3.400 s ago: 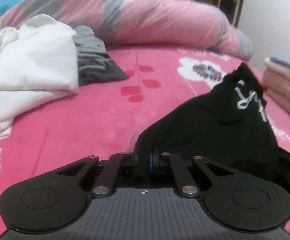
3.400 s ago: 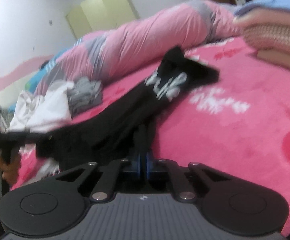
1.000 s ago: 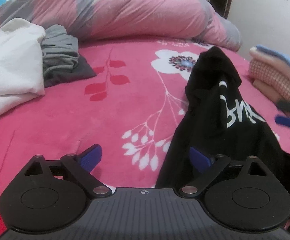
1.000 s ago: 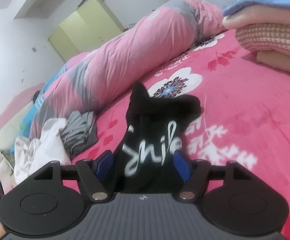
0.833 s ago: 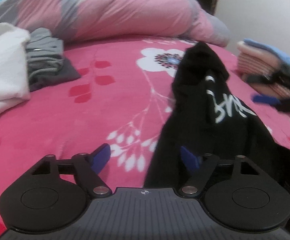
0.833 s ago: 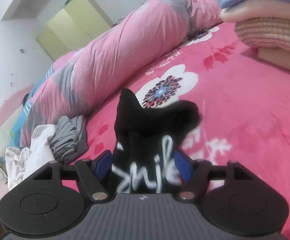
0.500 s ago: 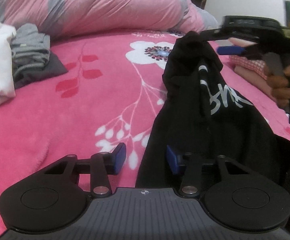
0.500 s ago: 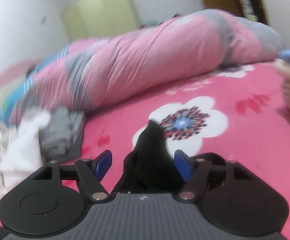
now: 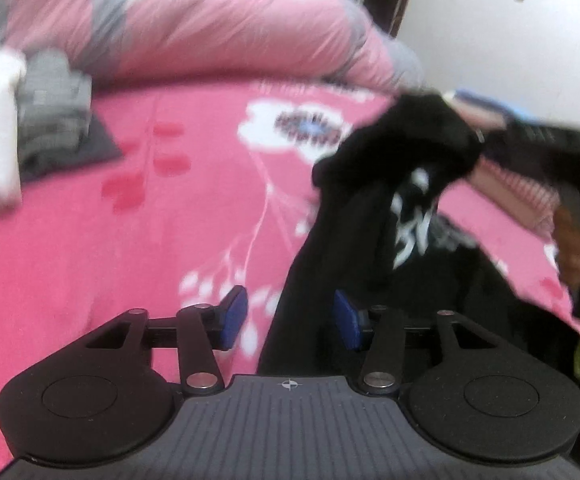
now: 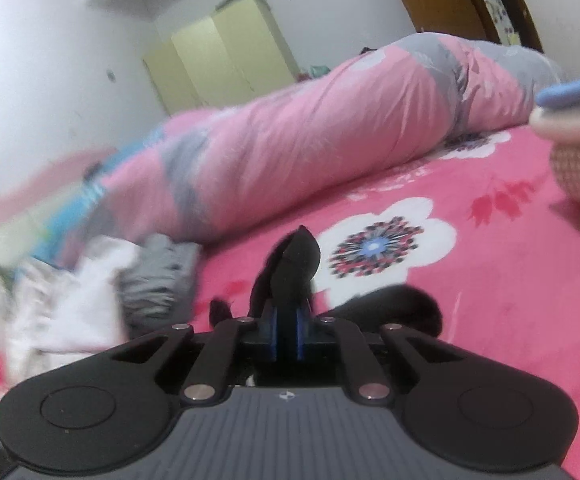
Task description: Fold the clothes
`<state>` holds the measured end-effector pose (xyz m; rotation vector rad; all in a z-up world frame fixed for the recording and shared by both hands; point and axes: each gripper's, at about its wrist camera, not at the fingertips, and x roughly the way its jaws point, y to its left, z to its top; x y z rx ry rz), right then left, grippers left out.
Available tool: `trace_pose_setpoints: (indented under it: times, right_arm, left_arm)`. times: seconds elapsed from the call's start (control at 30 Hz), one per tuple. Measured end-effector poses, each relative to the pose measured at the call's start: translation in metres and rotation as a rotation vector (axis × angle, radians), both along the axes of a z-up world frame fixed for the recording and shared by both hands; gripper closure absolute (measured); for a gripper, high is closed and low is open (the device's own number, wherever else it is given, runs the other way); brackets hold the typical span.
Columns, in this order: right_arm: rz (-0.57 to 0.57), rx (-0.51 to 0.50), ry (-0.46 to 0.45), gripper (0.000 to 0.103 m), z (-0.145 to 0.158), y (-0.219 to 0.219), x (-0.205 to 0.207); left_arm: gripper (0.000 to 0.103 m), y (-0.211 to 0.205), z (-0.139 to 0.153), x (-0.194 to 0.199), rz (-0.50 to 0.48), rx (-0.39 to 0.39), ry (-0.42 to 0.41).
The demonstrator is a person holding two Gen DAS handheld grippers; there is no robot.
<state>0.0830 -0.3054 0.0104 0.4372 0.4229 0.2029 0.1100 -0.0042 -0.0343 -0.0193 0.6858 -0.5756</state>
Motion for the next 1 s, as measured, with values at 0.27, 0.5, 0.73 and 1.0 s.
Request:
trace_pose_setpoints:
  times: [0.27,0.5,0.73,1.0]
  right_arm:
    - [0.039,0.188,-0.034,0.095,-0.005,-0.009,-0.076]
    - [-0.003,0.256,-0.020,0.095,-0.021,-0.015,-0.127]
    - [-0.072,0.206,0.025,0.095,-0.031,-0.018,-0.146]
    - [-0.013,0.100,-0.008,0.095,-0.018,0.013,-0.149]
  left_arm:
    - [0.032,-0.060,0.027,-0.019,-0.202,0.091,-0.300]
    - [0.052,-0.104,0.004,-0.031,-0.348,0.180,-0.284]
    - [0.102,-0.077,0.009,-0.033,-0.209,0.103,-0.243]
    - [0.103,-0.003,0.030,-0.034,-0.020,-0.006,-0.226]
